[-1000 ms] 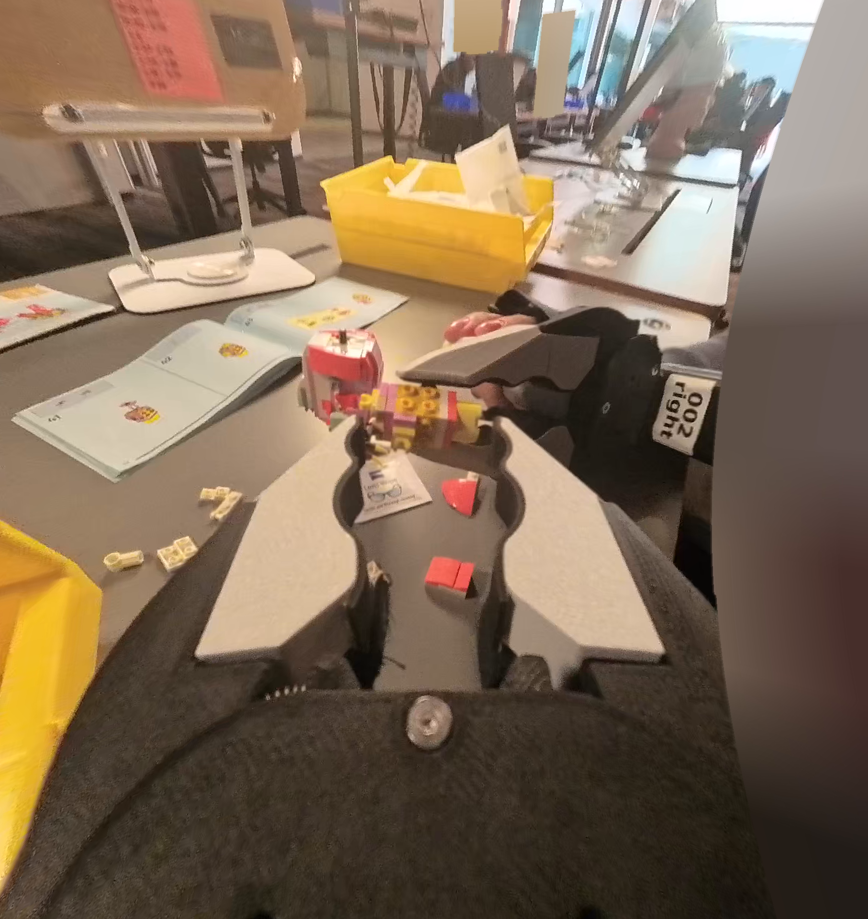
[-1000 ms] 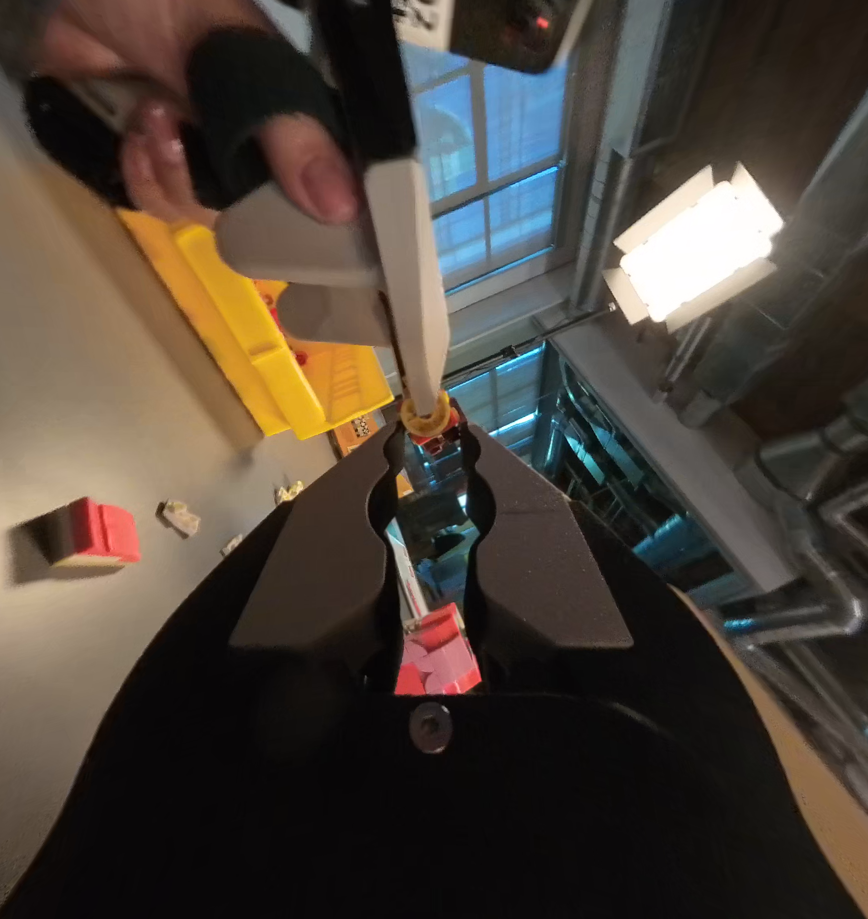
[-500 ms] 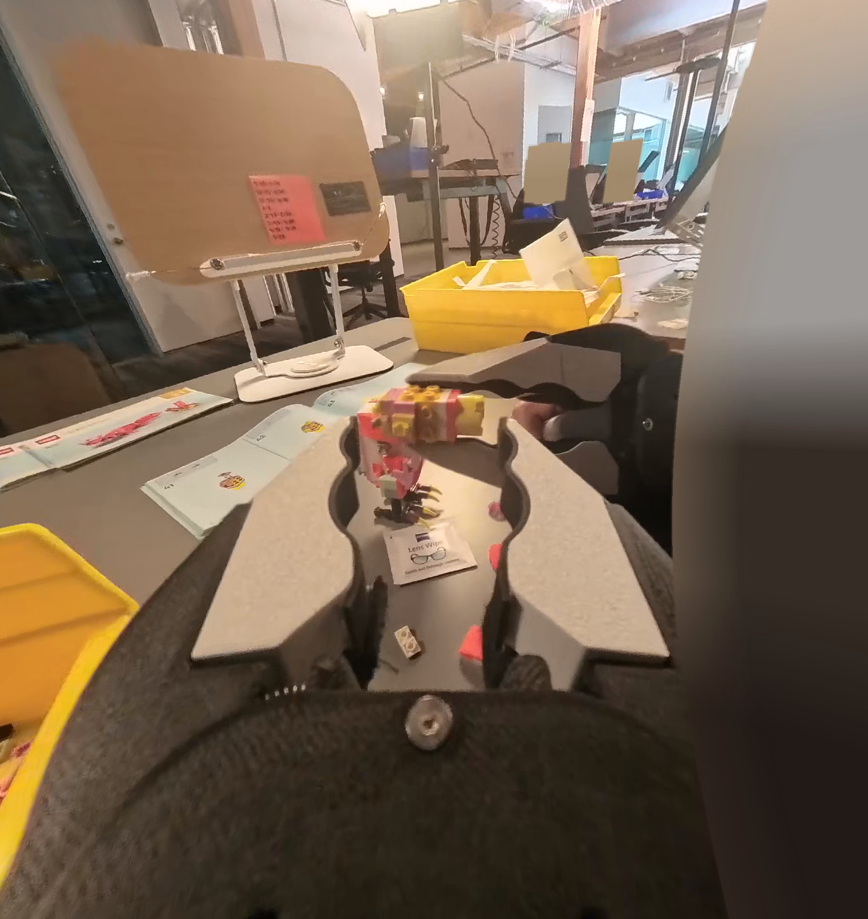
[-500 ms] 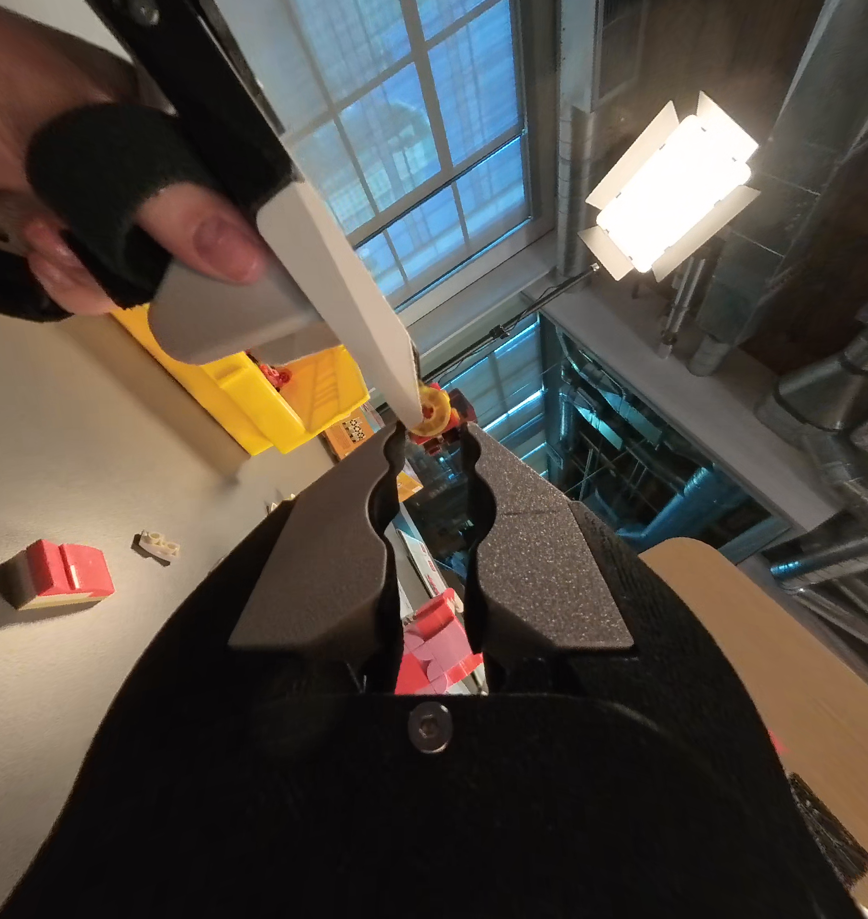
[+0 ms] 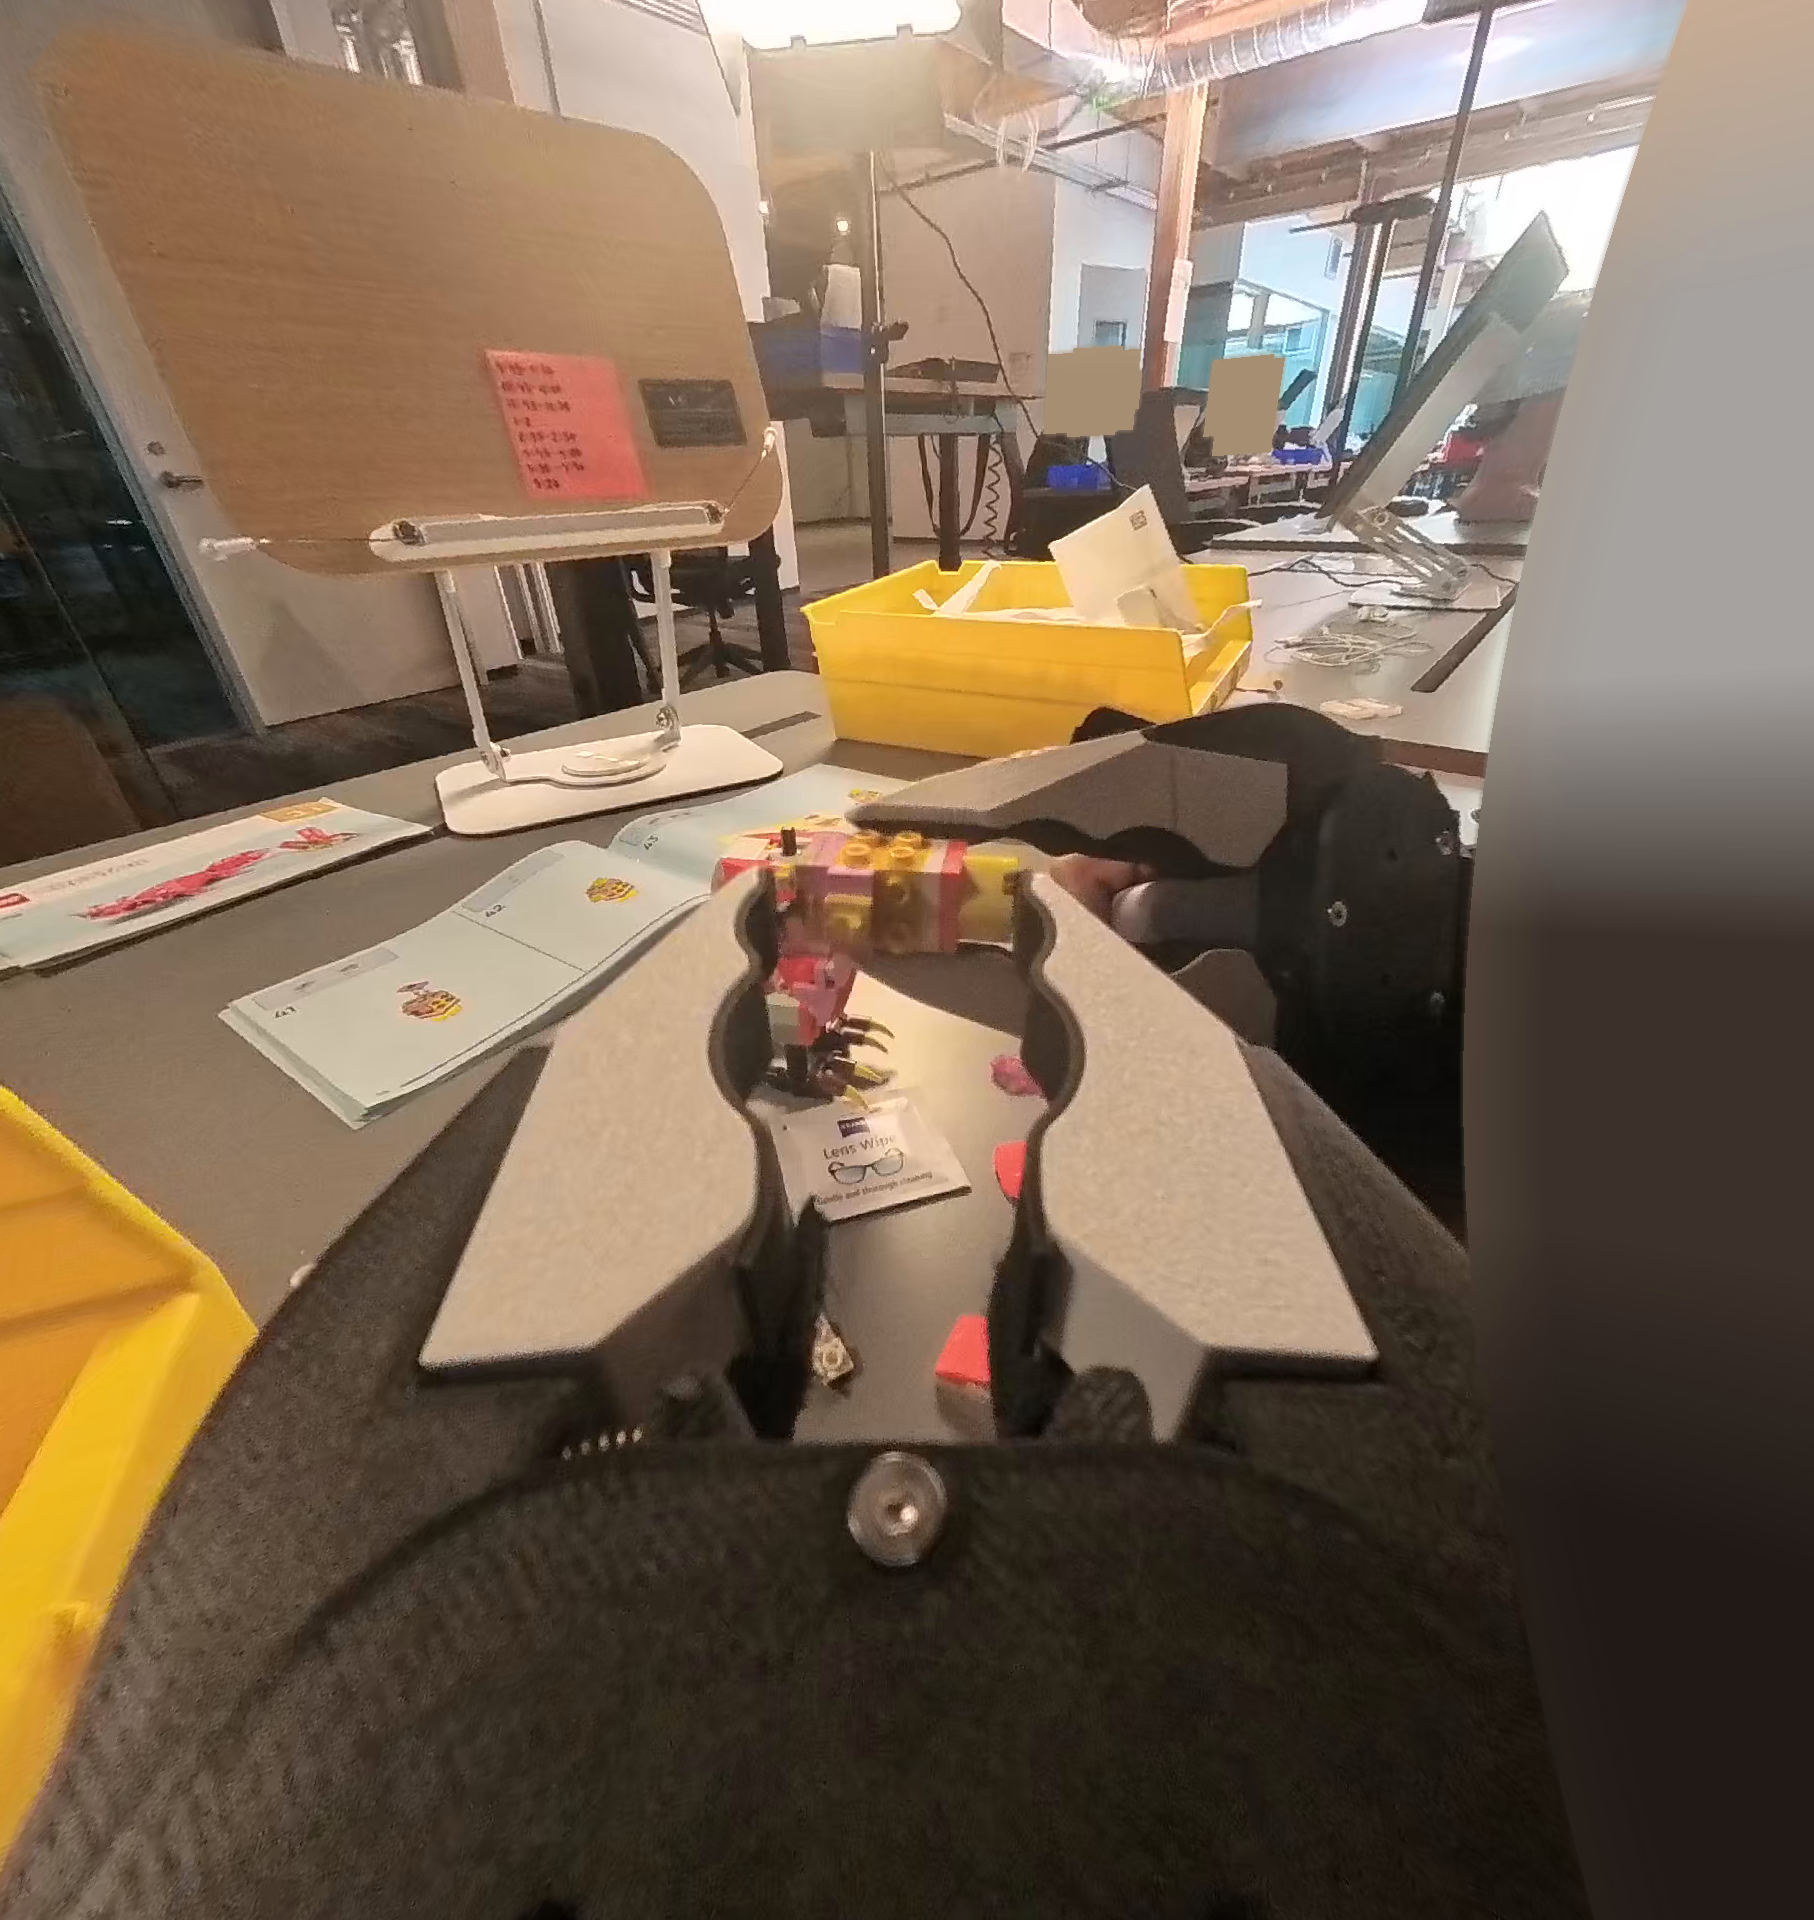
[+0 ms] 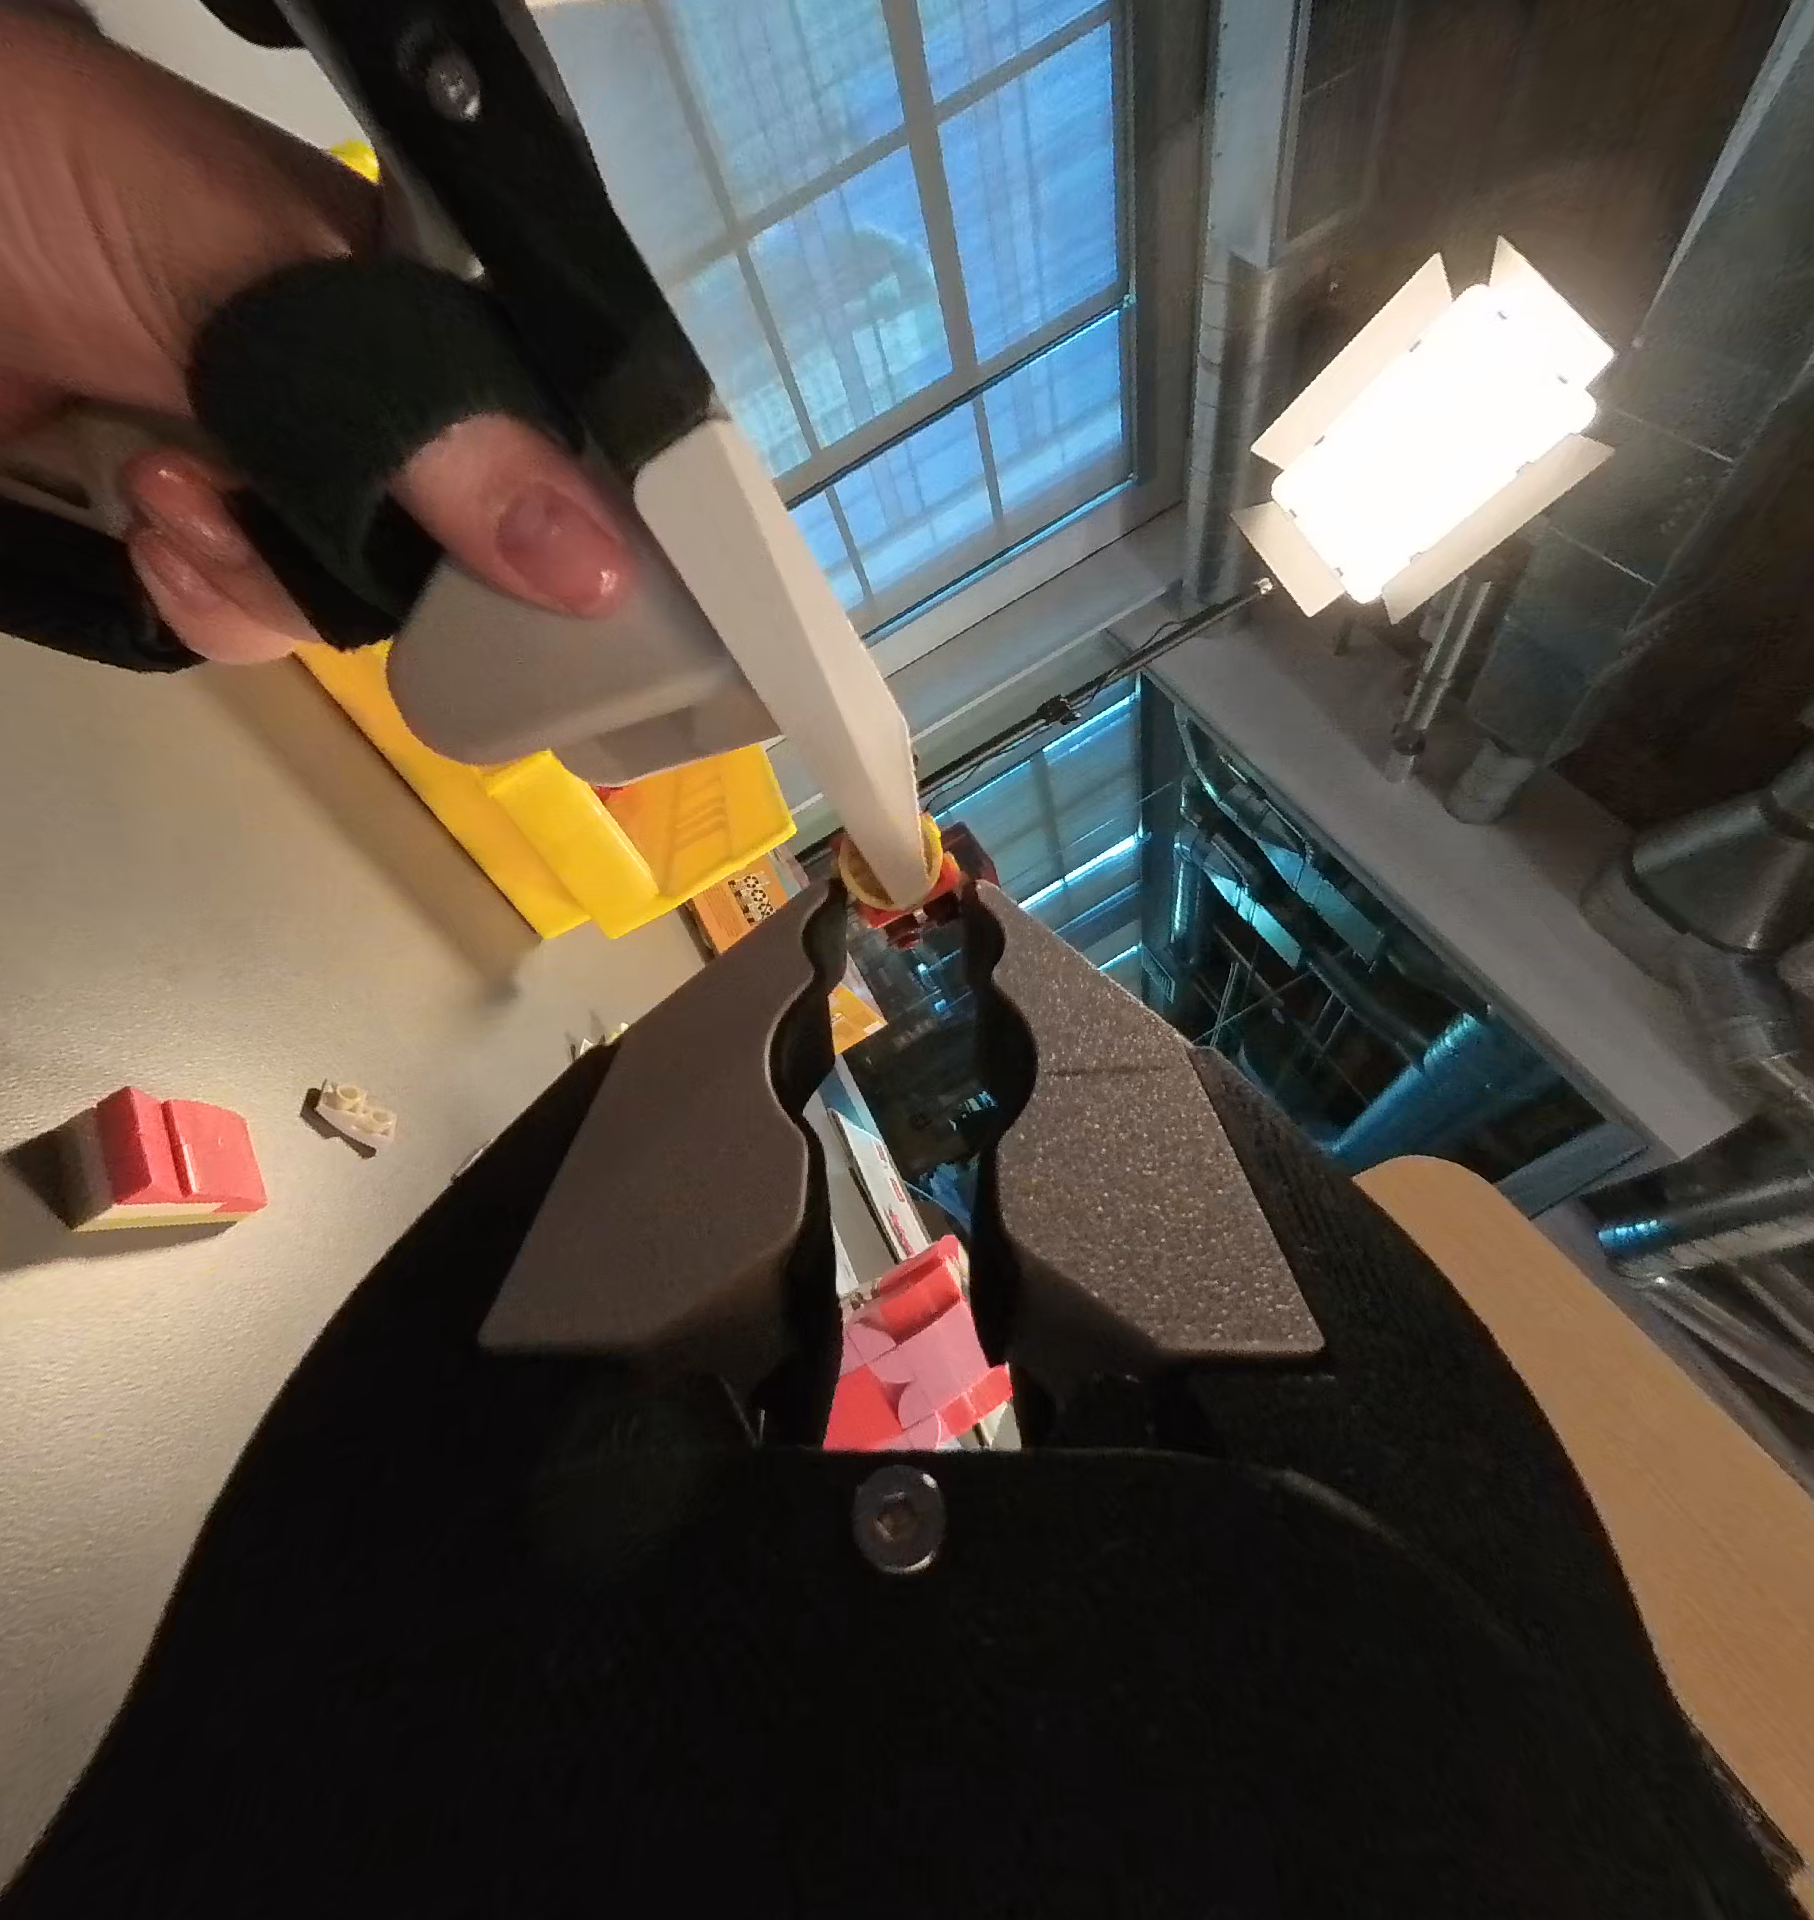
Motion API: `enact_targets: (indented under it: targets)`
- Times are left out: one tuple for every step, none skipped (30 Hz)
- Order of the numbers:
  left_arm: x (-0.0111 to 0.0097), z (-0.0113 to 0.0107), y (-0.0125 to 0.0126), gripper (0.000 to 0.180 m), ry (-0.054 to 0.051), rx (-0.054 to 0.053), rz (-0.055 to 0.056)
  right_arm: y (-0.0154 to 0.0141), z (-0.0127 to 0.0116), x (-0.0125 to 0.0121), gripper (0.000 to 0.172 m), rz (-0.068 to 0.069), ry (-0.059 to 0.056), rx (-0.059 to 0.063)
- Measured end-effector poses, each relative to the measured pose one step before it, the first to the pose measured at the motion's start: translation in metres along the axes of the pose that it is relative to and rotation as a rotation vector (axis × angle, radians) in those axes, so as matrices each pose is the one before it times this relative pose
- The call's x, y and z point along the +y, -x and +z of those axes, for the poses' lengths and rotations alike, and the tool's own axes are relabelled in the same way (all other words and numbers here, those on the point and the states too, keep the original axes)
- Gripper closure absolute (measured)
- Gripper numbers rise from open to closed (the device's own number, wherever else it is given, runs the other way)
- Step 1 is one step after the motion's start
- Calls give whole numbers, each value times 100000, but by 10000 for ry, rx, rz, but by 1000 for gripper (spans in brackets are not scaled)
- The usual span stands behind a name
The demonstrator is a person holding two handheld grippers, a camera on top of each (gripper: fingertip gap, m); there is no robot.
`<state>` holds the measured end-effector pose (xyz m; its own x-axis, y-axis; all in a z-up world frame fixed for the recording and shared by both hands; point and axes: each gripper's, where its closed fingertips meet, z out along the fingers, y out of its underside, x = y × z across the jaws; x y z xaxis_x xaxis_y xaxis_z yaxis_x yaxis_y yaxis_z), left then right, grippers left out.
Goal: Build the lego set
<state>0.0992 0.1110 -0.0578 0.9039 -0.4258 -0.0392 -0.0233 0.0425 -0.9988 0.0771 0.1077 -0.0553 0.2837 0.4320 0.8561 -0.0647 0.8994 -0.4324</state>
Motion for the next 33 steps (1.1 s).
enact_targets:
  targets:
    - [66,12,19,137,70,63,-64,30,-2,51,152,-11,11,-22]
    - [96,-13,54,137,86,51,-45,60,12,49,152,-34,21,-27]
    - [115,-38,98,137,81,-5,23,107,54,74,152,-33,27,-48]
    - [135,-100,164,137,83,-66,115,138,71,123,153,-10,42,-79]
    - [58,-204,307,137,23,-179,161,128,39,108,153,-19,33,-85]
    - [-210,-384,529,138,-141,-293,163,39,-13,78,153,-7,11,-54]
    - [-266,-506,638,138,-164,-289,92,8,-32,107,153,86,19,-93]
    - [-255,-566,761,138,-149,-301,49,-21,-40,192,151,191,37,-141]
    - [-146,-603,855,138,-99,-324,120,-74,-47,239,151,245,30,-160]
    - [71,-588,903,138,26,-351,217,10,-63,216,150,313,-2,-277]
    - [313,-520,884,137,143,-336,265,237,-100,151,147,431,-48,-479]
    - [436,-432,723,137,182,-245,221,565,-147,91,147,533,-73,-720]
    - [461,-335,545,137,170,-139,142,937,-192,106,148,607,-33,-979]
    - [428,-257,343,138,134,-40,72,1101,-185,135,148,696,47,-1092]
    - [338,-182,182,137,54,29,14,1117,-138,165,148,799,132,-1104]
    - [272,-113,55,137,-2,61,-35,1019,-62,192,146,901,217,-1020]
    - [256,-26,-88,137,0,115,-72,793,35,216,143,918,248,-827]
    - [207,58,-260,137,18,196,-61,774,147,317,142,801,295,-765]
    - [88,100,-359,137,25,229,6,688,265,482,139,645,368,-662]
    - [-9,110,-325,137,11,174,86,532,359,593,136,503,392,-525]
    - [33,106,-265,137,17,129,119,450,421,608,135,371,402,-441]
    - [112,103,-262,137,62,142,81,251,446,591,134,250,386,-284]
    - [103,89,-236,137,64,141,41,171,432,519,133,159,335,-191]
    - [46,43,-171,137,19,99,24,159,378,407,134,117,277,-159]
    - [5,10,-106,138,-9,69,4,127,341,318,136,93,228,-117]
    - [0,6,-69,137,-13,64,-26,95,284,268,137,71,195,-82]
    - [-9,-2,-43,137,-16,56,-48,36,245,222,138,61,174,-47]
    - [-5,-4,-27,137,-13,42,-51,20,181,84,139,82,87,-43]
    - [3,3,-19,137,-6,36,-44,1,104,5,141,109,37,-46]
    - [22,13,-38,137,3,42,-35,-3,47,5,143,109,46,-37]
    - [25,20,-52,137,14,48,-25,29,20,28,148,83,50,-55]
    - [43,31,-58,137,23,45,-14,35,-3,29,148,57,48,-34]
    - [40,28,-61,137,23,39,-1,-3,-44,40,149,-11,54,13]
